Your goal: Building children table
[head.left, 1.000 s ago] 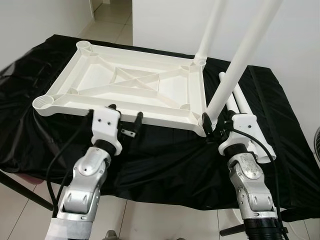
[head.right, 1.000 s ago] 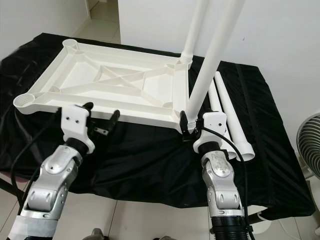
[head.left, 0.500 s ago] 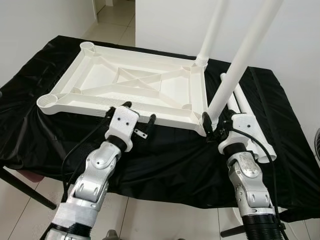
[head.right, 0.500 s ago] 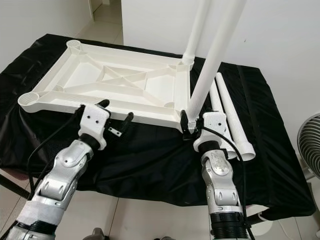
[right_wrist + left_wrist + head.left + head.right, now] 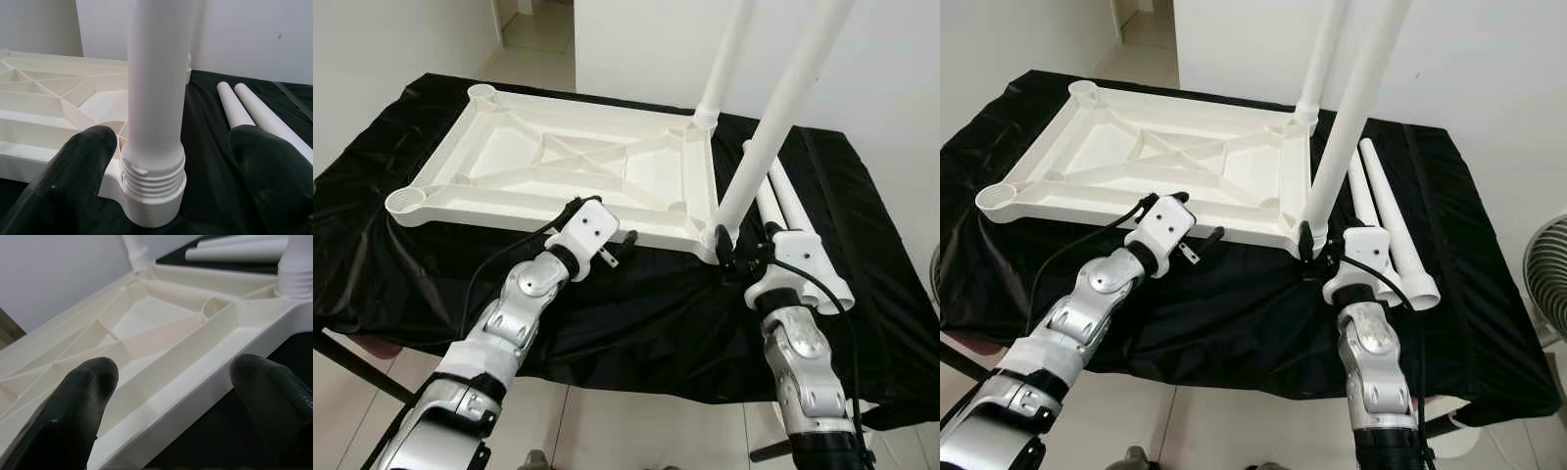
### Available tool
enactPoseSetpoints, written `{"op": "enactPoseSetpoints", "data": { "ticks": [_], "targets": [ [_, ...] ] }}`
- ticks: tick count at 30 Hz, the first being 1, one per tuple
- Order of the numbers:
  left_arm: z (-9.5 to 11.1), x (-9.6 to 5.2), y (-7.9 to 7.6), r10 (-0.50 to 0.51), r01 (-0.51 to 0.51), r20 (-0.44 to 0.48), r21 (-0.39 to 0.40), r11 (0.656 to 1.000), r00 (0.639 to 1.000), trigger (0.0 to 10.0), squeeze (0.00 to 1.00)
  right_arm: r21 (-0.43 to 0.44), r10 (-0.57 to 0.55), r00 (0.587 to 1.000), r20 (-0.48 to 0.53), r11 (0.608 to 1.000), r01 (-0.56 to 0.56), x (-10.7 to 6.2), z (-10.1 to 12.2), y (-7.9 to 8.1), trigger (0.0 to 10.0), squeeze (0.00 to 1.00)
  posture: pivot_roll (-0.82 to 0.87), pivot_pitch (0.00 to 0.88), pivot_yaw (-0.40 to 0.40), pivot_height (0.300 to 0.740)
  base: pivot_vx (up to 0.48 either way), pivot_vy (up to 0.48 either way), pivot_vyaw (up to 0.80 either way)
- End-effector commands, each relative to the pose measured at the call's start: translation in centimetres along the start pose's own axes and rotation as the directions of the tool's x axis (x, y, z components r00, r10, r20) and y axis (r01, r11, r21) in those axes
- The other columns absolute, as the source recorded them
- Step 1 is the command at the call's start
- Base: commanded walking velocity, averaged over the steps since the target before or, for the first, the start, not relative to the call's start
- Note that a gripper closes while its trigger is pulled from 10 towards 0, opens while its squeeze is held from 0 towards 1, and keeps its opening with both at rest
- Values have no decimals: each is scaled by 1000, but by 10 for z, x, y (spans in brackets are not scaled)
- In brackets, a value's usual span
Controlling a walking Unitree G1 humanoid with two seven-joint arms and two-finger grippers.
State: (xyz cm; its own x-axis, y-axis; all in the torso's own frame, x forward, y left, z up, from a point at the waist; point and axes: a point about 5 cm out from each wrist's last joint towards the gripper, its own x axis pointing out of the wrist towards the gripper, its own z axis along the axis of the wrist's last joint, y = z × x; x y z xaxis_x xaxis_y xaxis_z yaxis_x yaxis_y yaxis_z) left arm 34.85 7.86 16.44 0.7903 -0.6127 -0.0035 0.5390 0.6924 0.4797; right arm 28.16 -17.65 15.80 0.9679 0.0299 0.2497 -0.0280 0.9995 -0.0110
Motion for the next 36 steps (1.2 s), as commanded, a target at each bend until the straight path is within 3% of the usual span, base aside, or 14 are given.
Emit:
{"op": "enactPoseSetpoints", "data": {
  "ticks": [1, 26, 36],
  "targets": [
    [-4, 2, -5, -66, 67, -23, 27, 997, 998, 10000, 0, -2, -17, 1000, 9, 1000, 17, -3, 1, -2, 10000, 0, 49, 87, 4, 740, 0, 0, 0],
    [-5, 34, 1, -162, 176, -165, 77, 981, 973, 10000, 0, 8, -39, 999, 15, 999, 39, -6, 3, 1, 10000, 0, 27, 97, 37, 740, 0, 0, 0],
    [-6, 41, -7, -291, 315, -239, 71, 946, 926, 10000, 0, 9, -43, 999, 11, 999, 42, -6, 2, 1, 10000, 0, 34, 95, 35, 740, 0, 0, 0]
  ]
}}
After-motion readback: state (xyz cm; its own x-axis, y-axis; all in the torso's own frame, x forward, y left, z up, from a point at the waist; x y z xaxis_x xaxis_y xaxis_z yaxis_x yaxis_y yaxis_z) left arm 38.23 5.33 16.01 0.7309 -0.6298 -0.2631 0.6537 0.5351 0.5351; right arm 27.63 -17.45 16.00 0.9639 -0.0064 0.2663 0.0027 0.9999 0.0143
